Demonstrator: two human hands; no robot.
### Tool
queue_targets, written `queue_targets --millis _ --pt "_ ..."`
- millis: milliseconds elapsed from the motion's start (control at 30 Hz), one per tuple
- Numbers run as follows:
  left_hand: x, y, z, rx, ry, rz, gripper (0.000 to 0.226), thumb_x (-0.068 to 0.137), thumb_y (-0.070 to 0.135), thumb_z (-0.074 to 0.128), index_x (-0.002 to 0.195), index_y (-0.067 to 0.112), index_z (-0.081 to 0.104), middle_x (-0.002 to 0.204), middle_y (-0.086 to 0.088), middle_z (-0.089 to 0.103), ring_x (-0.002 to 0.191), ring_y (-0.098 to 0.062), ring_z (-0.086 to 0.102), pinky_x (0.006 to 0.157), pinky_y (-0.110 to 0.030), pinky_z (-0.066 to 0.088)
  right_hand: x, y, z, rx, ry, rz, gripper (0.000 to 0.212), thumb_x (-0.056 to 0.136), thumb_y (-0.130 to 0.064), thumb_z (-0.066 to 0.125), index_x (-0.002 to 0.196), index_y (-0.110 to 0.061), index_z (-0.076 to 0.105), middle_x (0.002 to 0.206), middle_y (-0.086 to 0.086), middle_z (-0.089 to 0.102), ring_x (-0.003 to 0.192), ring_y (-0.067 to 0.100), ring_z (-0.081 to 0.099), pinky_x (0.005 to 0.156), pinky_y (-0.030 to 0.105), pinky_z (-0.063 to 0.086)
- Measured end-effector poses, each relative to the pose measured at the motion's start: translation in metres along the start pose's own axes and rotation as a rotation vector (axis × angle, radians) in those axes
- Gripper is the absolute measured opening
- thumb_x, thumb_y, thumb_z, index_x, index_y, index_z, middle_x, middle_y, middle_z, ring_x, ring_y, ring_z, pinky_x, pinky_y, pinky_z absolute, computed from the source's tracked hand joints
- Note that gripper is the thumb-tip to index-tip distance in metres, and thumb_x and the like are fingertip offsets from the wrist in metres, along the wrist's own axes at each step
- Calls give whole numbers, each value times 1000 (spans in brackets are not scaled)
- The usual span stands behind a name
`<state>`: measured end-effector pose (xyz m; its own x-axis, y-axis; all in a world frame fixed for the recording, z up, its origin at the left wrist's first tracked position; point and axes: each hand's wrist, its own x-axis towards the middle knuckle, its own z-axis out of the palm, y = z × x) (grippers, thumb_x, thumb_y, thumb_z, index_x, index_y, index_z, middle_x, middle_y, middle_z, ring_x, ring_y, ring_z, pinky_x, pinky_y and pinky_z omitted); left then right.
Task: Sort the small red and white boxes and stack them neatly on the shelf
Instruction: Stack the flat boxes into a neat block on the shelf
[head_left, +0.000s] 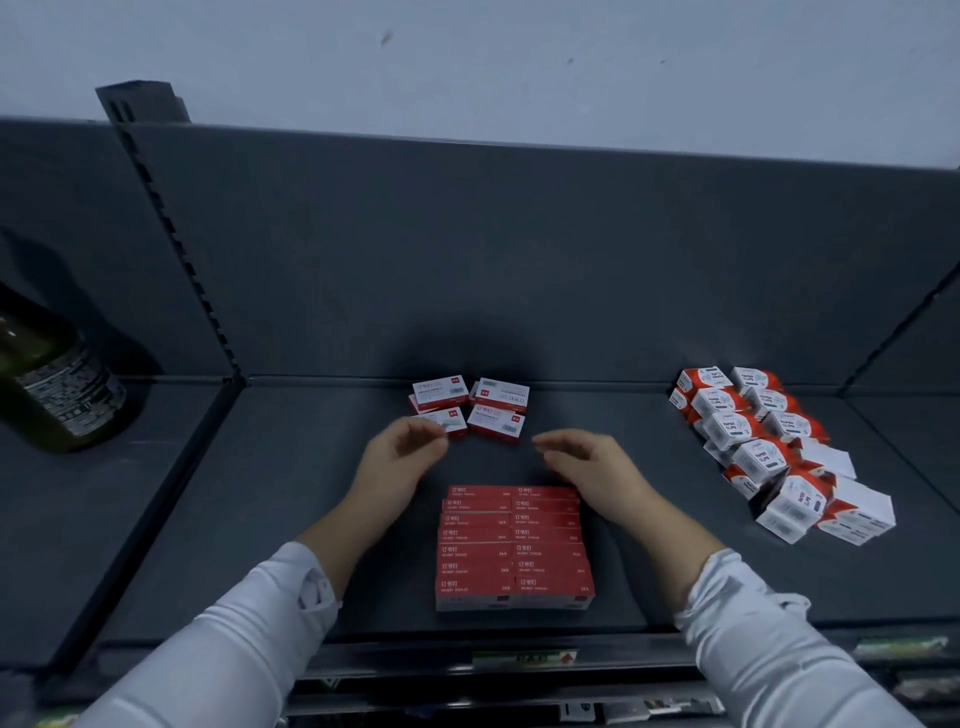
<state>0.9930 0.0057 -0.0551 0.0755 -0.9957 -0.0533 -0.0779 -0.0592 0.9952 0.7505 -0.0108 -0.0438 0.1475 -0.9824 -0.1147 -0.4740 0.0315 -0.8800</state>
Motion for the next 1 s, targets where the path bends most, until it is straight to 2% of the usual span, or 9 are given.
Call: queue_targets --millis 133,167,267,400,567,633,733,900,1000 --pt "30 -4 -19 235 131 66 19 88 8 67 98 23 64 107 2 64 94 -8 61 88 -24 50 26 -19 12 -423 -95 -76 45 97 -7 47 139 -20 54 151 -7 42 136 10 40 107 11 22" --pt "35 -7 -22 317 121 76 20 89 10 67 103 24 64 111 2 61 93 -8 60 88 -24 48 31 -23 16 -489 -136 -77 47 98 -10 45 144 -21 48 155 -9 35 142 12 33 112 14 16" --pt "41 -16 -24 528 40 87 32 91 19 66 123 19 63 119 4 50 93 -10 58 88 -20 43 39 -32 26 -689 -246 -28 49 103 -23 38 151 -31 33 161 -15 21 147 19 22 121 45 16" --pt "43 -26 -22 599 -1 57 36 89 23 68 124 17 63 121 7 45 105 -14 56 103 -31 43 33 -40 26 -831 -256 -17 44 105 -32 34 149 -35 36 158 -17 26 144 19 26 113 48 17" --pt "48 -27 -25 605 45 55 39 83 17 75 121 19 63 125 1 47 99 -13 57 96 -25 45 29 -36 17 -800 -125 -65 31 99 -29 46 123 -30 64 139 -13 51 128 15 44 104 41 26" --pt "52 -24 -25 585 35 26 49 82 17 76 128 20 58 123 2 54 93 -11 58 86 -22 45 30 -32 18 -788 -77 -29 35 97 -34 51 131 -31 57 140 -9 47 129 17 42 106 42 29" --pt "58 -22 -24 596 14 -15 51 81 20 77 129 18 59 122 1 60 95 -14 59 86 -25 46 32 -27 20 -814 -105 88 48 94 -42 56 140 -32 47 144 -6 43 132 21 38 107 46 30" --pt "57 -21 -25 669 -26 -15 45 79 25 78 121 19 63 117 0 60 96 -15 60 84 -25 48 32 -20 19 -709 -42 81 43 93 -33 61 135 -35 50 133 -8 49 125 20 44 105 44 32" --pt "46 -12 -24 495 -70 50 36 80 16 77 110 26 60 110 8 63 94 -6 62 81 -20 50 27 -15 11 -483 -8 27 43 92 -23 66 132 -31 53 125 -7 54 118 14 52 103 36 40"
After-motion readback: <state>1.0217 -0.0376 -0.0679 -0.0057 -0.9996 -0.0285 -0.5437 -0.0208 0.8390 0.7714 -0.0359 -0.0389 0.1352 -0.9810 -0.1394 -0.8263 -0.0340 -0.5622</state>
